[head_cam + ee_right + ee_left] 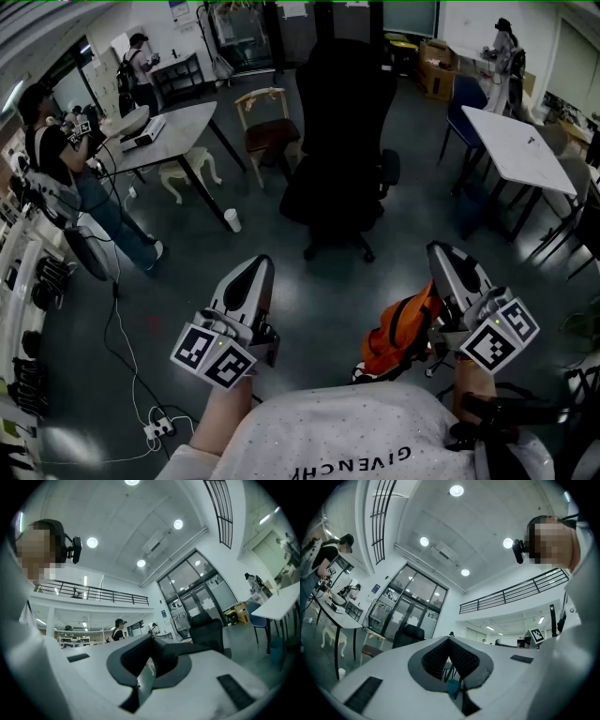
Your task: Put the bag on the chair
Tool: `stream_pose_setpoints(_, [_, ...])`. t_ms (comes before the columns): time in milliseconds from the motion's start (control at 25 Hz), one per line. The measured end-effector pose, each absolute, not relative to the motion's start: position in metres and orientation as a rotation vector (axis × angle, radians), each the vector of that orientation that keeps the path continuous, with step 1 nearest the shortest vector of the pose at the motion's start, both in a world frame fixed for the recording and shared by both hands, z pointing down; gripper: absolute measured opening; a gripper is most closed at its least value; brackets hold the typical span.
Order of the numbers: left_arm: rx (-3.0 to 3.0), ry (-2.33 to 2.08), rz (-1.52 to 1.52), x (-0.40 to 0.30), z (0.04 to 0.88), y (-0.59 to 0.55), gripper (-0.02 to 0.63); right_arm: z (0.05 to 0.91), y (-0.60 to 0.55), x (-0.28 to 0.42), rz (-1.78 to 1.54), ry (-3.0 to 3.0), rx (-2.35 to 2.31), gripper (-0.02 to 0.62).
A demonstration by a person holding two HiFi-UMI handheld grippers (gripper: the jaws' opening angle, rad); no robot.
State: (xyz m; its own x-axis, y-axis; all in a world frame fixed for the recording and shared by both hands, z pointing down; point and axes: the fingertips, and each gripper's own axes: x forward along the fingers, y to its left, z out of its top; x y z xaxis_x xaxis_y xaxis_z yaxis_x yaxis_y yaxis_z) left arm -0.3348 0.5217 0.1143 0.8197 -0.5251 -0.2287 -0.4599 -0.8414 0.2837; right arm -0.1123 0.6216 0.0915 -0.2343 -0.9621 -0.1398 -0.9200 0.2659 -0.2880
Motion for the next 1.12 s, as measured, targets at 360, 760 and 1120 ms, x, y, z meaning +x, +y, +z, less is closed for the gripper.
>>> stream_pose_setpoints(360, [2.740, -0.811, -0.449, -0.342, 0.129, 0.479, 0.000, 0.101, 0.562, -0.104, -0.221, 2.274, -1.717, -0.003])
stream_pose_setpoints(760, [2.759, -0.882, -0.474, -0.298, 0.105, 0.369, 0.000, 0.084, 0.448, -0.067, -0.172, 2.365, -1.541, -0.002])
stream_pose_setpoints(1120, [2.728, -0.879, -0.522, -0.255, 0.114, 0.299, 0.000, 0.091, 0.363, -0.032, -0.183, 2.407, -1.497, -0.002])
